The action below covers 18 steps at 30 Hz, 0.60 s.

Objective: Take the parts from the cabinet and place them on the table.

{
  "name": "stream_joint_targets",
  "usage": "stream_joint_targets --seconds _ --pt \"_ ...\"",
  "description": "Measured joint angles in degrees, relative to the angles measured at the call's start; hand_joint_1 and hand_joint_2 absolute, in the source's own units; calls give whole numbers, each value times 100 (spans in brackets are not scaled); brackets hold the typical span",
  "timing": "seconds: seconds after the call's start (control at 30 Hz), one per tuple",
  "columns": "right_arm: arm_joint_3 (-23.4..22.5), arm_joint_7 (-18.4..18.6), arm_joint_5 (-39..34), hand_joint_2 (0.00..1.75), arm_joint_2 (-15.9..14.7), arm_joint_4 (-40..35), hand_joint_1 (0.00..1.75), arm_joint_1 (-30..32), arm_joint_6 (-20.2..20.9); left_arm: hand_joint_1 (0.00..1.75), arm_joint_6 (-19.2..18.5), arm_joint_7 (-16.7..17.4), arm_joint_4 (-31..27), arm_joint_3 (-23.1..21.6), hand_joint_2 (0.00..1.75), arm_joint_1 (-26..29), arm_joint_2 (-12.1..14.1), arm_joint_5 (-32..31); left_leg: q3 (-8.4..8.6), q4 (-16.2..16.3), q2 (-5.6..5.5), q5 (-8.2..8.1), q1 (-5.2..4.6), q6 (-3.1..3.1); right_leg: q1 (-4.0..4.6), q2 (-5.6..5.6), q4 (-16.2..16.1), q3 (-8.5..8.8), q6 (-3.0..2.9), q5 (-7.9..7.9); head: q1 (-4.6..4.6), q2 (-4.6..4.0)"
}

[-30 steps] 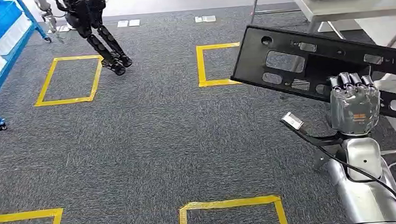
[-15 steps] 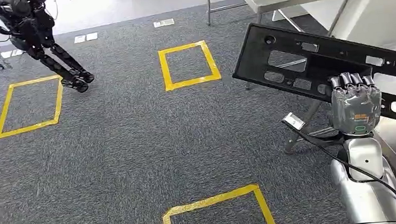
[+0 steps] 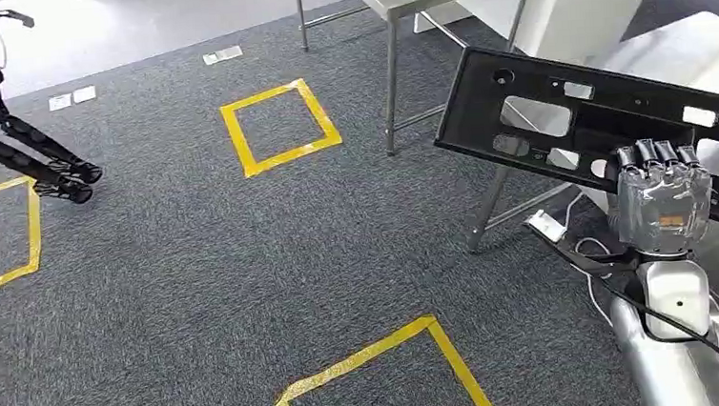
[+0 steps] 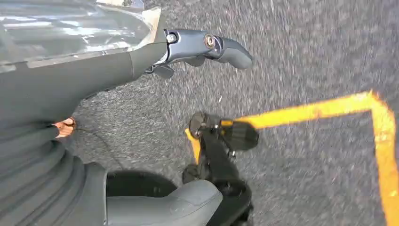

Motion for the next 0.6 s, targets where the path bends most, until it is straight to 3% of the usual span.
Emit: stream_joint_targets --seconds 0.03,0.07,0.1,0.13,0.23,0.27,0.3,0.33,0.37,0.4,0.43,0.47,0.53,0.57,0.6 --pt "-7 0 -11 175 -2 -11 175 0 0 0 0 2 0 0 175 -2 -2 0 2 47 65 -34 11 -51 -49 -185 -561 326 81 165 -4 0" --pt "-7 0 -29 175 0 -13 175 -14 0 0 2 0 -2 0 175 -5 6 0 -2 108 125 -76 1 -113 -56 -517 -921 515 109 195 18 0" --pt "-4 -2 -46 175 4 -18 175 -26 0 0 9 2 -2 2 175 -8 22 0 -37 170 184 -152 -51 -179 35 -546 -893 564 47 212 26 0" --pt "-2 -4 -57 175 7 -31 175 -4 0 0 9 -2 -2 2 175 -7 22 2 -7 177 236 -162 -46 -200 -4 -407 -885 524 -51 220 -44 0" --pt "-13 -20 -46 175 2 -29 175 -29 -2 0 7 -7 -2 4 175 -21 15 9 17 186 418 -182 28 -260 25 -181 -872 481 -174 246 -61 0" --pt "-13 -20 -22 175 7 -29 175 -35 -4 0 7 -9 -2 4 175 -27 18 9 -16 290 97 -315 71 -297 8 -119 -877 473 -196 257 -64 0" --pt "-13 -9 -11 175 11 -27 175 -77 -2 0 7 -15 -2 9 175 -22 15 9 -128 575 -177 -534 80 -295 12 -61 -877 462 -254 270 -70 0" --pt "-11 0 7 175 31 -26 175 -92 -4 0 -13 -15 2 11 175 -12 11 9 -325 1005 -344 -778 74 -295 29 0 -877 455 -284 272 -83 0" --pt "0 20 13 175 57 -26 175 -93 -2 0 -13 -15 2 17 175 -5 9 7 -585 1557 -439 -1016 74 -291 62 90 -877 446 -310 279 -90 0" --pt "11 50 15 175 72 -20 175 -89 -2 0 -13 -15 2 37 175 -1 9 7 -762 1887 -467 -1103 72 -278 88 164 -875 442 -311 280 -90 0" --pt "13 70 15 175 83 -11 175 -90 -4 0 -13 -15 2 50 175 3 9 7 -839 1981 -478 -1044 66 -249 116 262 -875 440 -329 292 -85 0" --pt "11 81 15 175 87 -9 175 -90 -2 0 -13 -17 2 61 175 2 9 7 -794 1837 -494 -895 61 -216 126 332 -874 441 -329 292 -87 0" --pt "15 103 15 175 94 -9 175 -93 -2 0 -11 -15 2 90 175 0 9 7 -412 988 -596 -369 40 -113 142 489 -874 454 -336 302 -85 0" --pt "17 105 15 175 98 -9 175 -99 -2 0 -9 -15 2 98 175 0 19 7 -186 497 -899 -135 24 -50 122 553 -877 449 -342 309 -85 0" --pt "20 107 17 175 105 0 175 -124 -2 0 -9 -15 2 107 175 2 24 9 -134 372 -1055 -185 25 -11 166 621 -864 433 -313 328 -79 0"
